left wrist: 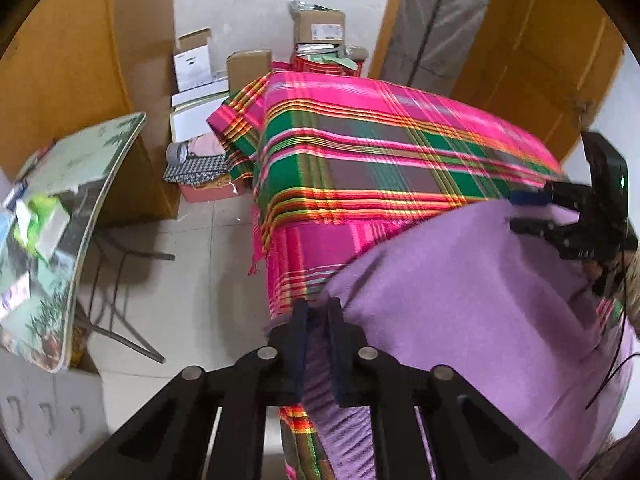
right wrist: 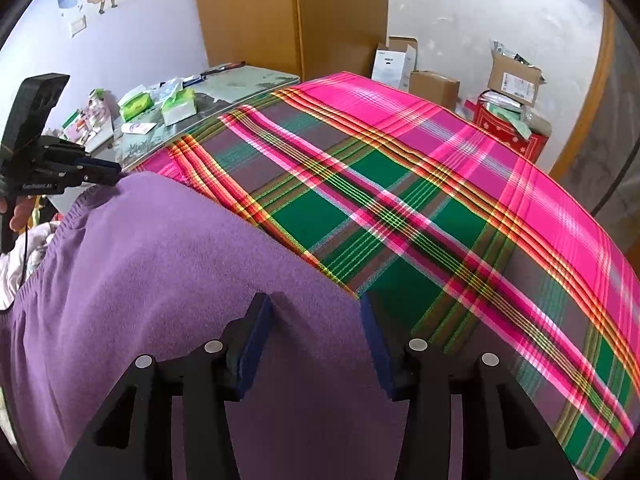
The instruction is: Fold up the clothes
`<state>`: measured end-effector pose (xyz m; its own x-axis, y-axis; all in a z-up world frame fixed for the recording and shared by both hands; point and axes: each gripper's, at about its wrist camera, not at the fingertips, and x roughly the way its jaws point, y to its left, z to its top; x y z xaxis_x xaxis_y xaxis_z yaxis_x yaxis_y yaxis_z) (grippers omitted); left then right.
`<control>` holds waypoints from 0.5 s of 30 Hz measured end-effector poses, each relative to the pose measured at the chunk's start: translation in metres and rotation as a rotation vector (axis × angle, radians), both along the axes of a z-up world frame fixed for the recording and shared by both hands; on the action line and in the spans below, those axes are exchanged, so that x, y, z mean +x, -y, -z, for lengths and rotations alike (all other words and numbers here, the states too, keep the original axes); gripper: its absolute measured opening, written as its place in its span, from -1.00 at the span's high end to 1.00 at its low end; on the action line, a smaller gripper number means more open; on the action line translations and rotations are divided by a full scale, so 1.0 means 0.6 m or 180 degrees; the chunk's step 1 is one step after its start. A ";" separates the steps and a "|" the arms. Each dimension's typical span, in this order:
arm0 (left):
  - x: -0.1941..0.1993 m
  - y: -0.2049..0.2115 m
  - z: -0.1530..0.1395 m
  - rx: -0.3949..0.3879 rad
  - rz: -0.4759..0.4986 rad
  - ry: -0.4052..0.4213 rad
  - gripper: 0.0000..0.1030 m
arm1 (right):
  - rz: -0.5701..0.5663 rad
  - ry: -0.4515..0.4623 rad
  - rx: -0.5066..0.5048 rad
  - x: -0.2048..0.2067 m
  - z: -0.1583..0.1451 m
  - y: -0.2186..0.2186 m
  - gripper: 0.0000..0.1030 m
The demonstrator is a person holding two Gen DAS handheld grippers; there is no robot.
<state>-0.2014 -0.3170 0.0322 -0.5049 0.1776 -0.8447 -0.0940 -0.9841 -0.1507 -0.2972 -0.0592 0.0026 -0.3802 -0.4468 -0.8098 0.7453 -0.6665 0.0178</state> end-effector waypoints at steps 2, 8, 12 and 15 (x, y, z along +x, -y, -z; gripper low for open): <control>0.003 -0.001 -0.001 -0.0021 0.0026 -0.0001 0.77 | 0.0000 -0.0016 0.0002 0.001 0.000 0.000 0.07; 0.019 -0.035 0.000 -0.0411 0.0292 0.0014 0.27 | 0.0001 -0.0011 -0.0019 0.000 0.000 -0.002 0.08; 0.008 -0.032 0.003 -0.0402 0.0241 0.0062 0.22 | -0.0006 -0.0026 -0.0027 0.002 0.001 -0.003 0.07; 0.005 -0.027 0.005 -0.0357 0.0187 0.0072 0.22 | -0.0008 -0.0039 -0.0029 0.003 0.001 -0.004 0.07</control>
